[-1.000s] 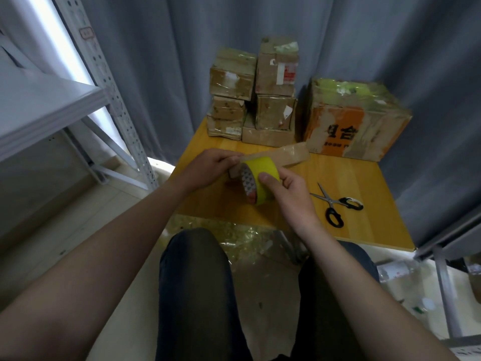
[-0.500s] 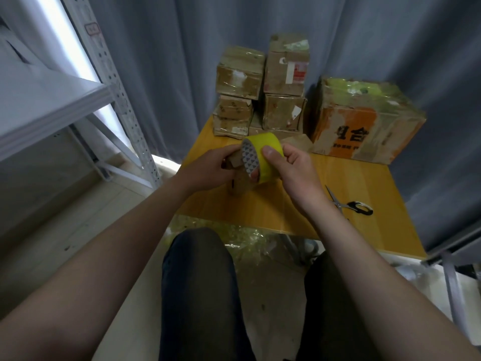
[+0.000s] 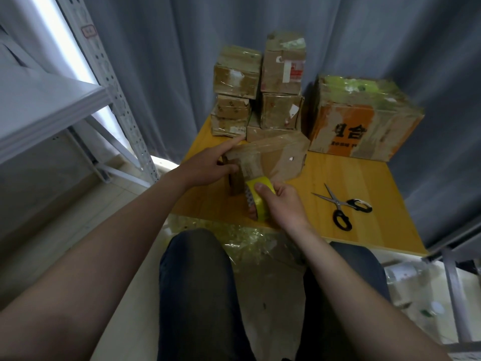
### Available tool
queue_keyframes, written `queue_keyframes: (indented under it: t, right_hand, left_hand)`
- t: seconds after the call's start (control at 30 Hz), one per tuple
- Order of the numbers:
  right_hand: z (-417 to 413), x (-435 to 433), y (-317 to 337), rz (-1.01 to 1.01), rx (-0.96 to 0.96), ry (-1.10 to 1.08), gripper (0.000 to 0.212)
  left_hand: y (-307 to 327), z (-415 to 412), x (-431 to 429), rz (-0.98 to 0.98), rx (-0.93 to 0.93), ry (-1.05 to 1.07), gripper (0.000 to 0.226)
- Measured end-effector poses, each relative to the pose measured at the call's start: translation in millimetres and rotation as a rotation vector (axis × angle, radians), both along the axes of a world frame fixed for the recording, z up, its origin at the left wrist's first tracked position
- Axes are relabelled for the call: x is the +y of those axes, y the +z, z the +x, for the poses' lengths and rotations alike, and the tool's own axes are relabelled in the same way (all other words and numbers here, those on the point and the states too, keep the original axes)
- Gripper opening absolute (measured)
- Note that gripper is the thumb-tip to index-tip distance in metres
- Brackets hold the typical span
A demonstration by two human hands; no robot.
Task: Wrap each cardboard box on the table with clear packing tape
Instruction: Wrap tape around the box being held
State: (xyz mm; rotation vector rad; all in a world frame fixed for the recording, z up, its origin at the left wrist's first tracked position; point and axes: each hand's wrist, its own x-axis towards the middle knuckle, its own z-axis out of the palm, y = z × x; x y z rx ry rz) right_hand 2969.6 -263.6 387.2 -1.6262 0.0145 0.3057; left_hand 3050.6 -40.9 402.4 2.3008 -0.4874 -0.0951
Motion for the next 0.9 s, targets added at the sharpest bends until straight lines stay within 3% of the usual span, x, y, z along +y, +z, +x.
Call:
queue_keyframes:
  t: [0.23,0.4,0.5,0.57,0.67,0.77,0.83,0.9]
  right_hand:
    - [3,-2,-5,0.02,-0.017,0.005,0.021]
    - [-4,-5,1,0.021,-0.15,-0.013,0.019]
    - [-3,-13,7,0.083,-0.242,0.039,0.012]
    - [-2,-16,7,0.112,-0.291,0.123,0.021]
    - [3,-10,-2,0.067,-0.36,0.162,0.026]
    - [15,-3,-10,0.053,-0.397,0.123,0.018]
    - [21,1,-12,0.036,-0.418,0.112,0.014]
    - [26,6,-16,0.008,-0.437,0.093,0.01]
  left_hand:
    - [4,-1,-5,0.198,-0.047,-0.025,0.065]
    - [0,-12,-8,0.011,-0.128,-0.009,0.054]
    - [-4,-13,-6,-0.217,-0.051,0.073,0.043]
    - [-7,-15,-5,-0.343,0.043,0.115,0.037]
    - [-20,-16,-2,-0.373,0.122,0.247,0.034]
    - [-32,-10,-2,-0.319,0.039,0.413,0.031]
    - [-34,-9,2,-0.201,0.013,0.402,0.046]
    - [-37,-14,7,0.004,0.065,0.273,0.088]
